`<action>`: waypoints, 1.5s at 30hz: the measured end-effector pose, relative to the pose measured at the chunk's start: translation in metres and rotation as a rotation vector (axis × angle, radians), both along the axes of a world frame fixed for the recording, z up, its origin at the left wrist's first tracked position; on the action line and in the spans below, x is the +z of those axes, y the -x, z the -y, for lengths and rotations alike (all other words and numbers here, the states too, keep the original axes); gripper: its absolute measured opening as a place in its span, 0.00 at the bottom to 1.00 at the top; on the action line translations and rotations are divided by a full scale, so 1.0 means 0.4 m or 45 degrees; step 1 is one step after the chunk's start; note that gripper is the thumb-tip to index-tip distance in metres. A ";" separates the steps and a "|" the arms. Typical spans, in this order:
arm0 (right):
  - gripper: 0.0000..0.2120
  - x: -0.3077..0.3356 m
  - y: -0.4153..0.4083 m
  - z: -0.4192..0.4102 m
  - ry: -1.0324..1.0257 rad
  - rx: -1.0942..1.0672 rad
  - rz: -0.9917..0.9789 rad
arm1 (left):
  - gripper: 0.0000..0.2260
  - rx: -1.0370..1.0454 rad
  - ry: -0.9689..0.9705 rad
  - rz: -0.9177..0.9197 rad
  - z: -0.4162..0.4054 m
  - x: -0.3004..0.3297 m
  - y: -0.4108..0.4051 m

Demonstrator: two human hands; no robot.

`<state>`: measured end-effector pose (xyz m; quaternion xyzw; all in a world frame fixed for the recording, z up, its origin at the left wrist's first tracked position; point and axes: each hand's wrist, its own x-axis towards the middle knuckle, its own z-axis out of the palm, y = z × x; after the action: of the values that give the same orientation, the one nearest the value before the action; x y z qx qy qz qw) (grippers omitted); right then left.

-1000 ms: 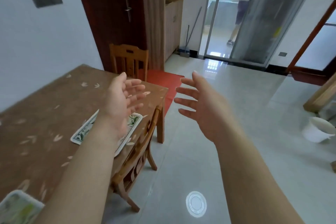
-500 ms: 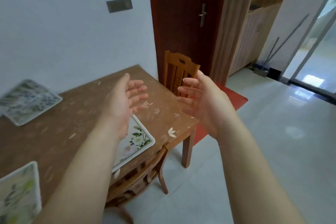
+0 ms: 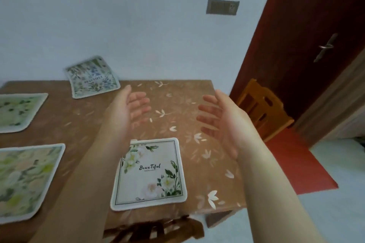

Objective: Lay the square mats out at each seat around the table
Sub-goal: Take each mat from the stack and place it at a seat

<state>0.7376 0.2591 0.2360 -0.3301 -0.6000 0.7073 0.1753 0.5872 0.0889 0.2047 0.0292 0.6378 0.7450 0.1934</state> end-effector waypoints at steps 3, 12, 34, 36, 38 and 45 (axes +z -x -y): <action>0.18 -0.016 0.128 -0.054 -0.003 0.079 0.038 | 0.21 0.175 0.000 0.029 0.000 0.006 0.091; 0.19 -0.147 0.684 -0.104 0.125 0.546 0.119 | 0.22 0.516 -0.115 0.026 -0.017 0.015 0.419; 0.26 -0.890 1.831 -0.278 0.932 0.740 0.236 | 0.28 0.873 0.090 0.118 -0.138 -0.355 1.170; 0.28 -0.916 1.877 -0.269 0.955 0.743 0.218 | 0.29 0.877 0.100 0.119 -0.135 -0.376 1.190; 0.31 -0.934 1.911 -0.258 0.937 0.760 0.248 | 0.30 0.881 0.116 0.126 -0.131 -0.388 1.199; 0.20 -0.976 1.981 -0.204 0.894 0.779 0.245 | 0.29 0.921 0.113 0.152 -0.095 -0.394 1.186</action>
<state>-0.0548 0.3409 -0.1543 -0.2416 -0.4078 0.8527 -0.2196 0.1130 0.1270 0.0471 -0.2502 0.6262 0.7371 -0.0445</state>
